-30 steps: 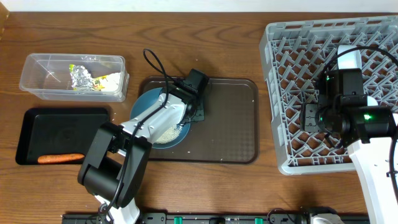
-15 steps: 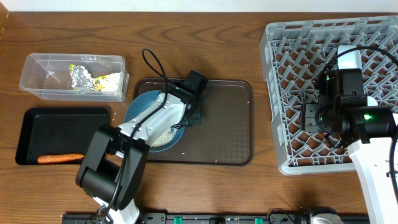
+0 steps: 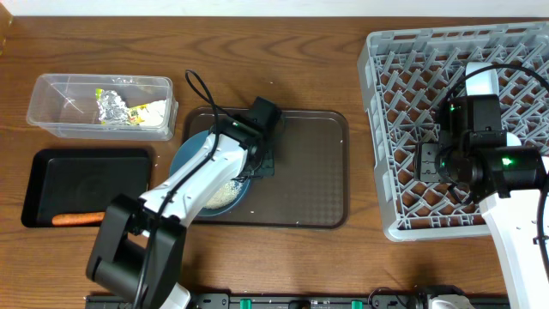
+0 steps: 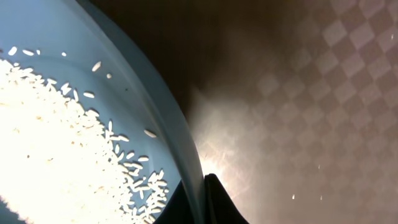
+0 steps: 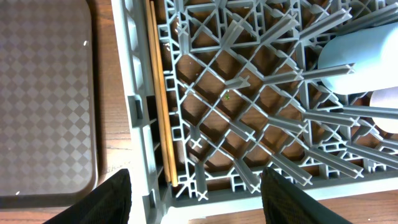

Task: Sort waste into correct bins and load items into the dishwasher rack
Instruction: 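Lift the blue plate and carry it left over the black tray, then tilt the blue plate with the left gripper to pour rice onto the black tray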

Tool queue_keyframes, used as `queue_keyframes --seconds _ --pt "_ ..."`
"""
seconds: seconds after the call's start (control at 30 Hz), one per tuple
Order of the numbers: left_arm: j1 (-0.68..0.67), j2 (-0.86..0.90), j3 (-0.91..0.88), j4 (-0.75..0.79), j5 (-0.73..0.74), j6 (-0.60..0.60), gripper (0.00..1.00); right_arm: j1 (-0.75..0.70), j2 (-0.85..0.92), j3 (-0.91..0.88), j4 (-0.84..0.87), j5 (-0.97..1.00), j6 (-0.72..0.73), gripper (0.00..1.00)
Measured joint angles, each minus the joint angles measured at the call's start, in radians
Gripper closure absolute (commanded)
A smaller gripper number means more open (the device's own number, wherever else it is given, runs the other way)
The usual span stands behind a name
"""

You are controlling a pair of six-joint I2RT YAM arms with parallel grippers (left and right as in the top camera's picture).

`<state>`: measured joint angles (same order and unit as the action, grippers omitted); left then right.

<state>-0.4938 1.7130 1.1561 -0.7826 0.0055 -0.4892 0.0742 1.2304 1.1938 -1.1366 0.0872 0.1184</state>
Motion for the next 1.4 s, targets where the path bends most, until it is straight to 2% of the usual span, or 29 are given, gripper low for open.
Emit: queue_keyframes --seconds 0.4,0.6,1.03,1.4 --pt "0.008 -0.211 -0.005 -0.082 -0.036 0.048 0.94 0.000 0.000 0.000 0.000 0.000 0.000 0.39" --pt "0.074 -0.256 -0.005 -0.118 -0.036 0.092 0.94 0.000 0.000 0.000 -0.001 0.000 0.000 0.39" --pt "0.397 -0.257 0.027 -0.135 0.056 0.260 0.94 0.000 0.000 0.000 -0.008 0.000 0.000 0.39" --pt "0.653 -0.257 0.036 -0.085 0.330 0.335 0.94 0.000 0.000 0.000 -0.016 0.000 0.000 0.39"
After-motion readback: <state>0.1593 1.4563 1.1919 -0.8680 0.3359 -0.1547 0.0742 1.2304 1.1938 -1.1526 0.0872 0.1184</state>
